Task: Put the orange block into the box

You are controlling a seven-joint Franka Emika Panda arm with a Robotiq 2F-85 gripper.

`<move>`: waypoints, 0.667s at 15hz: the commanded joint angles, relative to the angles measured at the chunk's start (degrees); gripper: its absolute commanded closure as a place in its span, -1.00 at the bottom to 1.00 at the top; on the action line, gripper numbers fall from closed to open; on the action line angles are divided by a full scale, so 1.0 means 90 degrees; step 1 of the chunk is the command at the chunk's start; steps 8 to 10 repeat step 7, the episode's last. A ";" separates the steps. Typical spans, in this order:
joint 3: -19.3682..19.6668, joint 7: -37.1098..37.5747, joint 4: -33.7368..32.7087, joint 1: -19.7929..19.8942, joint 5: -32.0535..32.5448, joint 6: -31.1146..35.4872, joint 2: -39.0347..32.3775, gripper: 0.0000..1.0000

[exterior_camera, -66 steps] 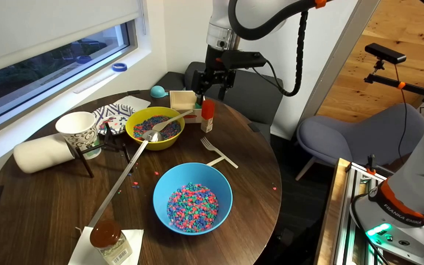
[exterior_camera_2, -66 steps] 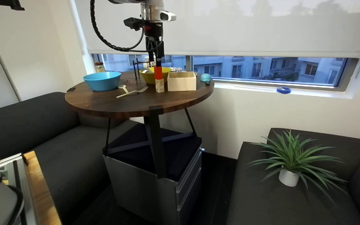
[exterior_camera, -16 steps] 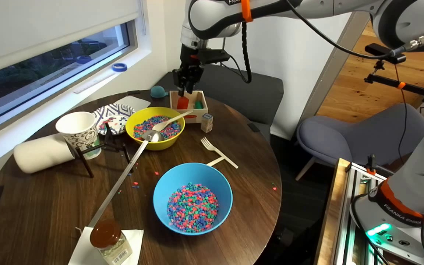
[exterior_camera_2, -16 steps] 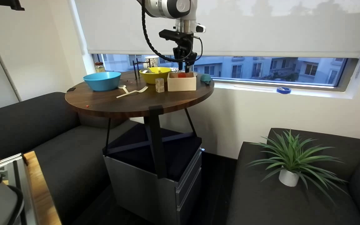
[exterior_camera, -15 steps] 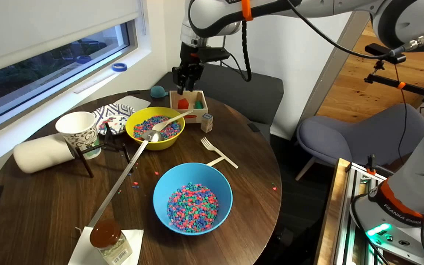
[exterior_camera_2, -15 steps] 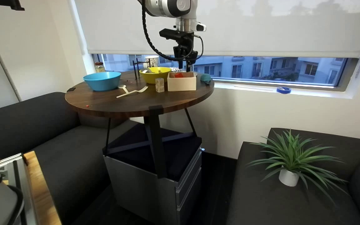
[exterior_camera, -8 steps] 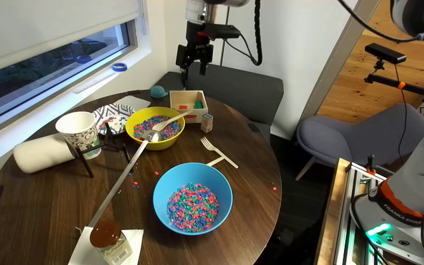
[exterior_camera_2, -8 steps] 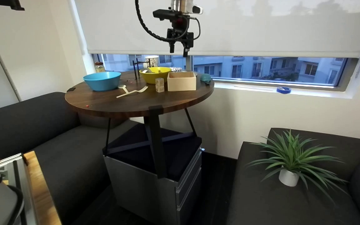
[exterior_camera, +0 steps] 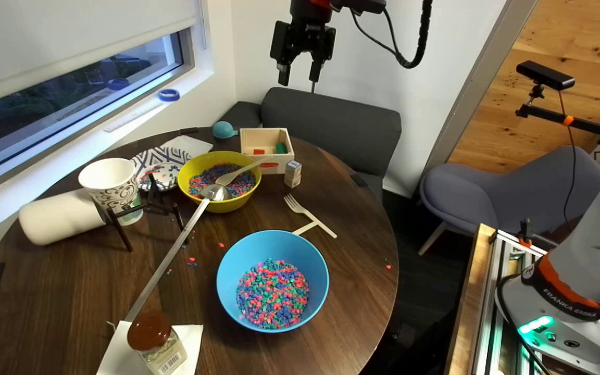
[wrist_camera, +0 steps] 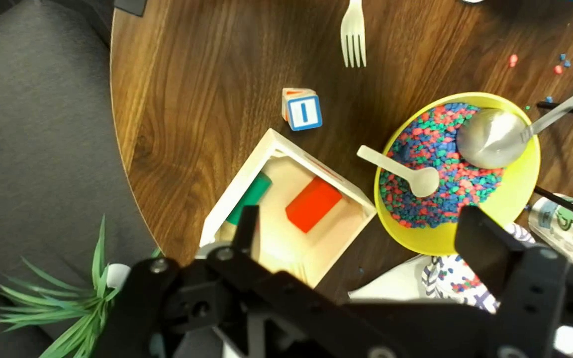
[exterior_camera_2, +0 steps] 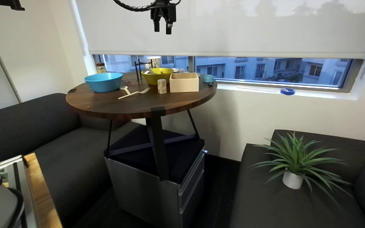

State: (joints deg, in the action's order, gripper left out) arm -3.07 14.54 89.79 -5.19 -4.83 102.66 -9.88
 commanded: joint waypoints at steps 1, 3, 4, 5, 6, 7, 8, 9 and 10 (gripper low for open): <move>-0.0090 0.0026 0.1497 -0.0120 0.0243 0.0912 0.1264 -1.00; -0.0111 -0.0038 0.0841 -0.0086 0.0185 0.0635 0.0809 -1.00; -0.0133 -0.0104 0.1099 -0.0080 0.0200 0.0761 0.1051 -1.00; -0.0141 -0.0150 0.1290 -0.0072 0.0205 0.0821 0.1239 -1.00; -0.0144 -0.0172 0.1402 -0.0064 0.0208 0.0838 0.1352 -1.00; -0.0145 -0.0189 0.1474 -0.0058 0.0211 0.0863 0.1410 -1.00; -0.0145 -0.0189 0.1474 -0.0058 0.0211 0.0863 0.1410 -1.00; -0.0145 -0.0189 0.1474 -0.0058 0.0211 0.0863 0.1410 -1.00; -0.0145 -0.0189 0.1474 -0.0058 0.0211 0.0863 0.1410 -1.00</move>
